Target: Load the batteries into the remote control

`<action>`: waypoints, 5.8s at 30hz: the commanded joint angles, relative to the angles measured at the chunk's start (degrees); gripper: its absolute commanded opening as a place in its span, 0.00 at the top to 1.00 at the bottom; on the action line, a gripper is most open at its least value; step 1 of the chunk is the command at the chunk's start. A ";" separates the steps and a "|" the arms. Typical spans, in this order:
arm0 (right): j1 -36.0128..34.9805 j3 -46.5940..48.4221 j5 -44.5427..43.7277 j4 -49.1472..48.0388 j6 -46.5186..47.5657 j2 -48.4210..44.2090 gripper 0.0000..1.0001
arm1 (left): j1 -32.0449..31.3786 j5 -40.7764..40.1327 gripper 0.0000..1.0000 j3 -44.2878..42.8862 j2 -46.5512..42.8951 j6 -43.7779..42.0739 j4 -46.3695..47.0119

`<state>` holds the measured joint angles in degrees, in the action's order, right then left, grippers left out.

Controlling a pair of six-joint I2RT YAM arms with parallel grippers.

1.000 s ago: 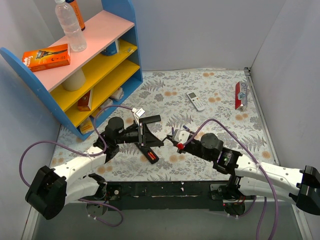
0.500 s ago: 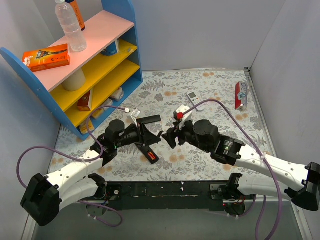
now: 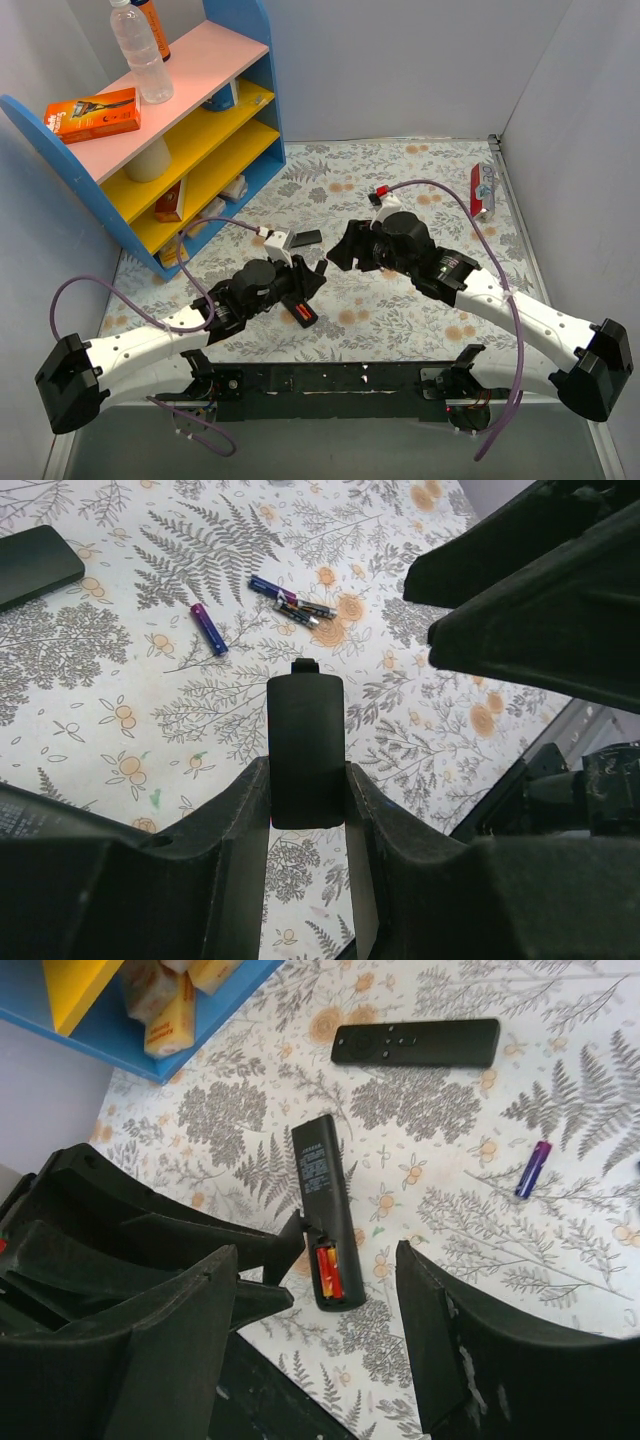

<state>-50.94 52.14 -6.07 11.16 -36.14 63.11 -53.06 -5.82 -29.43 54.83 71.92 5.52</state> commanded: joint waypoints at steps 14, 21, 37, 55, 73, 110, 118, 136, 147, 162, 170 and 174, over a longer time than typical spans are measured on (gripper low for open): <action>1.28 -0.37 6.24 -7.01 -9.47 8.34 0.30 | -9.52 -23.79 1.00 -1.95 3.80 -6.00 2.30; 1.28 -3.27 9.58 -15.20 -12.72 9.74 0.48 | -10.05 -25.28 1.00 -1.42 4.15 -6.27 3.27; 1.28 -6.09 14.50 -24.08 -15.72 12.47 0.95 | -10.13 -25.55 0.95 -0.28 2.92 -3.72 1.87; 9.19 -8.37 42.24 -33.83 13.53 17.83 0.99 | -0.92 -9.59 0.28 -2.82 -11.76 -0.02 -13.95; 8.14 -2.48 76.37 -44.38 29.11 36.55 0.99 | 9.38 -11.91 0.23 -8.37 -24.77 -13.82 -25.65; 8.66 -2.39 89.38 -119.35 -24.15 50.36 0.99 | 12.01 13.70 0.29 2.00 -17.83 4.78 -10.90; 9.45 -3.45 89.56 -119.35 -25.38 46.50 0.99 | 12.01 24.36 0.45 5.44 -11.42 7.53 -0.44; 10.42 -4.24 89.56 -119.35 -25.56 44.20 0.99 | 12.01 27.97 0.73 5.87 -10.53 8.24 -1.56; 10.51 -4.33 89.39 -119.35 -25.56 43.94 0.99 | 12.01 29.03 1.00 5.79 -10.62 8.50 -0.60; 11.83 -3.36 87.10 -119.35 -27.14 42.62 0.99 | 12.01 22.35 1.00 2.18 -15.90 3.49 -6.49; 12.44 -4.15 86.92 -119.26 -27.05 41.48 0.96 | 12.01 18.39 1.00 2.71 -15.37 4.46 -7.28; 12.44 -3.98 86.57 -119.09 -27.23 40.69 0.83 | 12.01 22.69 1.00 4.47 -14.66 5.68 -1.50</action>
<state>-38.30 47.90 80.09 -75.85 -63.16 106.54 -41.34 14.55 -25.34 39.90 77.17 0.08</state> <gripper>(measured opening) 0.126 0.008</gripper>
